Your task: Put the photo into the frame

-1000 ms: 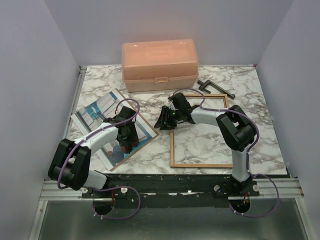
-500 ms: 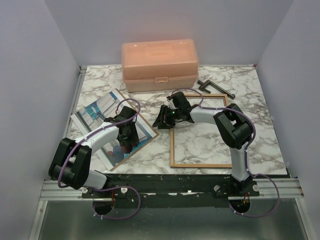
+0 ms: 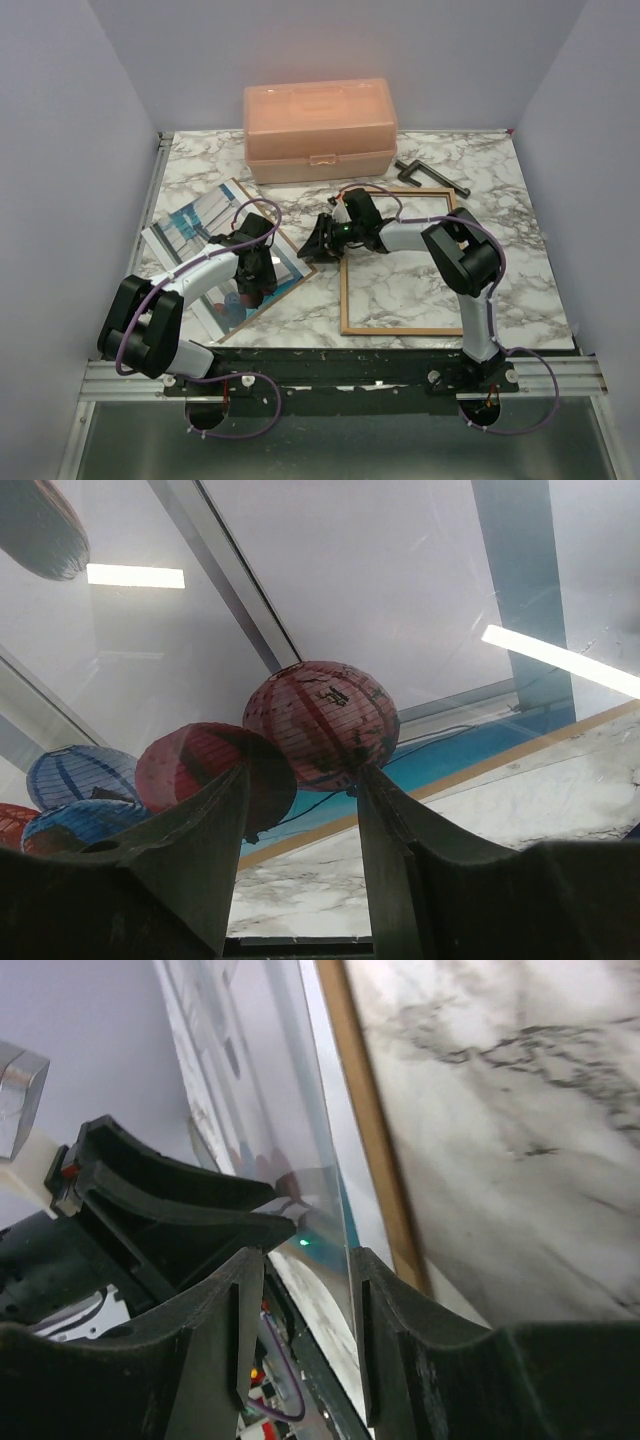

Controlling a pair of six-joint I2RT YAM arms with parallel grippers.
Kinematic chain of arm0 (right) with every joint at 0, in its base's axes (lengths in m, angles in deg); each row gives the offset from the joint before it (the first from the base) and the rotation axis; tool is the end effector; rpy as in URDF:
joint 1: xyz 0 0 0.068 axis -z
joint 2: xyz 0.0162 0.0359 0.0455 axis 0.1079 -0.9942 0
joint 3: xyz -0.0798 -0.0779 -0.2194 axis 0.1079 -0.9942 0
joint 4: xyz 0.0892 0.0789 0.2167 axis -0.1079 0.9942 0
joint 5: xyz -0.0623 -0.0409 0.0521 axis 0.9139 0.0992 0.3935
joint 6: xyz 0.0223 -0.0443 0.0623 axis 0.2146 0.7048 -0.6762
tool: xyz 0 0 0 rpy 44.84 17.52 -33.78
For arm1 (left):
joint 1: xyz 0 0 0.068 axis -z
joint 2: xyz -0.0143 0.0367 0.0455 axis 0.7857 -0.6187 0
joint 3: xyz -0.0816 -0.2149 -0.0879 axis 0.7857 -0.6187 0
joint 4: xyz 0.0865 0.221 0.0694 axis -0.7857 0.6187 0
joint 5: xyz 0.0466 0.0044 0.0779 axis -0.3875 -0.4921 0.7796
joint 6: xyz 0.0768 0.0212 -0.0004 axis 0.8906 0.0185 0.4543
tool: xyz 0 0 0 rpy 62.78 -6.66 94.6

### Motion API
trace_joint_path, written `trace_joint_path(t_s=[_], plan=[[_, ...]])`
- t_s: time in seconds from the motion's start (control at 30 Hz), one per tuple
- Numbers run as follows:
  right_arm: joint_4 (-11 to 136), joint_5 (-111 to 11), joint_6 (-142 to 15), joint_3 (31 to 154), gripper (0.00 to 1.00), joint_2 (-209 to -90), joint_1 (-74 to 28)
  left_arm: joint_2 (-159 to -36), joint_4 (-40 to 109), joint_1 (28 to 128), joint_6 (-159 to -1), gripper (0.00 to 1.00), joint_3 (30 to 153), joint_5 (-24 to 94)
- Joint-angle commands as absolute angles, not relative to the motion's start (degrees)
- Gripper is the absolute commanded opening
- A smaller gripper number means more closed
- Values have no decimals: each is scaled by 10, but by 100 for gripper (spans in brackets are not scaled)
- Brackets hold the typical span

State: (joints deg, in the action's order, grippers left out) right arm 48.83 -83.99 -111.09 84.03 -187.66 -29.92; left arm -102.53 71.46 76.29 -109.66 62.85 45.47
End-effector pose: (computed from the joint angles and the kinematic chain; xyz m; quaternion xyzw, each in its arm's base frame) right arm 0.3134 0.2847 0.0943 -0.0127 0.8588 0.5093 0.0542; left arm 0.2231 -0.0991 0.1192 -0.1454 0.9773 -0.0688 0.1381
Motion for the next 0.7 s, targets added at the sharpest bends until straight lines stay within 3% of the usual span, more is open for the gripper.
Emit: trace_joint_path(t_s=[0.0,0.37,0.67], plan=[[442,-889,-1138,827,46,-1885,-305,-1038,702,770,-1096,48,632,447],[471,-853,-1130,828,39,-1899,-314,-1041,704,771,-1094,47,635,449],[517,-816,-1111,839,6,-1887,-321,-1001,689,776,-1080,49,634,446]])
